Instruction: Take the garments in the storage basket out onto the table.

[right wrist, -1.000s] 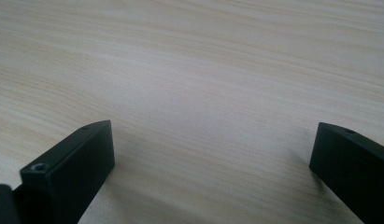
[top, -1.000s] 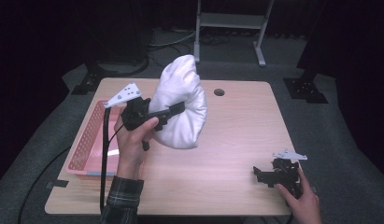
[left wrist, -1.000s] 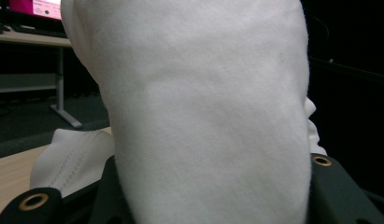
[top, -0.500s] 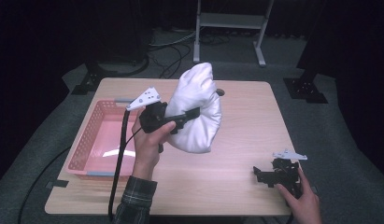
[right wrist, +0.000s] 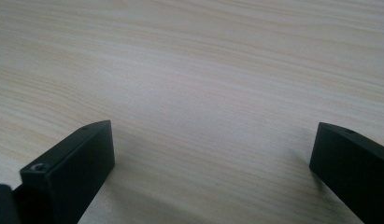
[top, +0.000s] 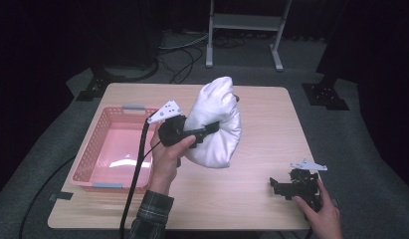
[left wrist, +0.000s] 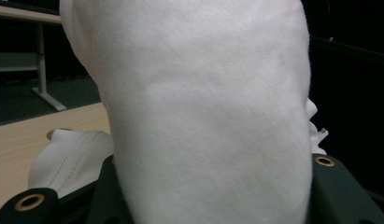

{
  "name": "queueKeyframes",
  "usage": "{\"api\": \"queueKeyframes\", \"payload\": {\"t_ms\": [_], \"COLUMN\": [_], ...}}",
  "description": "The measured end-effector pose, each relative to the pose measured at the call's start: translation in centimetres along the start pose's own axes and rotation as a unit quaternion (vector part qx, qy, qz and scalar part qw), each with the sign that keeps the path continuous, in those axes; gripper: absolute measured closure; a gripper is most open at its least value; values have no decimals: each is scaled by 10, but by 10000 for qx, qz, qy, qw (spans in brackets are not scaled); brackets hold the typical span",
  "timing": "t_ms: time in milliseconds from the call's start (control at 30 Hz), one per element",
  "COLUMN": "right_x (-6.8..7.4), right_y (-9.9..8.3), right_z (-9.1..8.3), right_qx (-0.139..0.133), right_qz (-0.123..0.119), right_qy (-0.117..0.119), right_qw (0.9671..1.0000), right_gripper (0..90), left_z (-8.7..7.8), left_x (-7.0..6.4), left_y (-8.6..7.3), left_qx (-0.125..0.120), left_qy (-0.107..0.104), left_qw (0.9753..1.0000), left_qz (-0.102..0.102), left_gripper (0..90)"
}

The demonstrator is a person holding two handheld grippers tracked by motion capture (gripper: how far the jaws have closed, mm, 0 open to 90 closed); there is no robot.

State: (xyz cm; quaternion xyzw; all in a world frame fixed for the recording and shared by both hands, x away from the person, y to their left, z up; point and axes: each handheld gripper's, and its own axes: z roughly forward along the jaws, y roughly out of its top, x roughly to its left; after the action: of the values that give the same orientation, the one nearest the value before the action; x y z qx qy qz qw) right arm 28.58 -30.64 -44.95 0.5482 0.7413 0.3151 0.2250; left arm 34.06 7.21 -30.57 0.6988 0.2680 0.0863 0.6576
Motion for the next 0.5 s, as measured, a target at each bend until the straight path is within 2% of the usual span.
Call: {"api": "queueKeyframes", "payload": {"t_ms": [500], "right_x": [0], "right_y": [0], "right_z": [0], "right_qx": [-2], "right_qz": [0], "right_qy": [-1], "right_qw": [10000], "right_gripper": [0], "left_z": [19], "left_x": [8], "left_y": [-30], "left_qx": [380], "left_qy": [22], "left_qw": [9992], "left_qz": [-147], "left_gripper": [507]}}
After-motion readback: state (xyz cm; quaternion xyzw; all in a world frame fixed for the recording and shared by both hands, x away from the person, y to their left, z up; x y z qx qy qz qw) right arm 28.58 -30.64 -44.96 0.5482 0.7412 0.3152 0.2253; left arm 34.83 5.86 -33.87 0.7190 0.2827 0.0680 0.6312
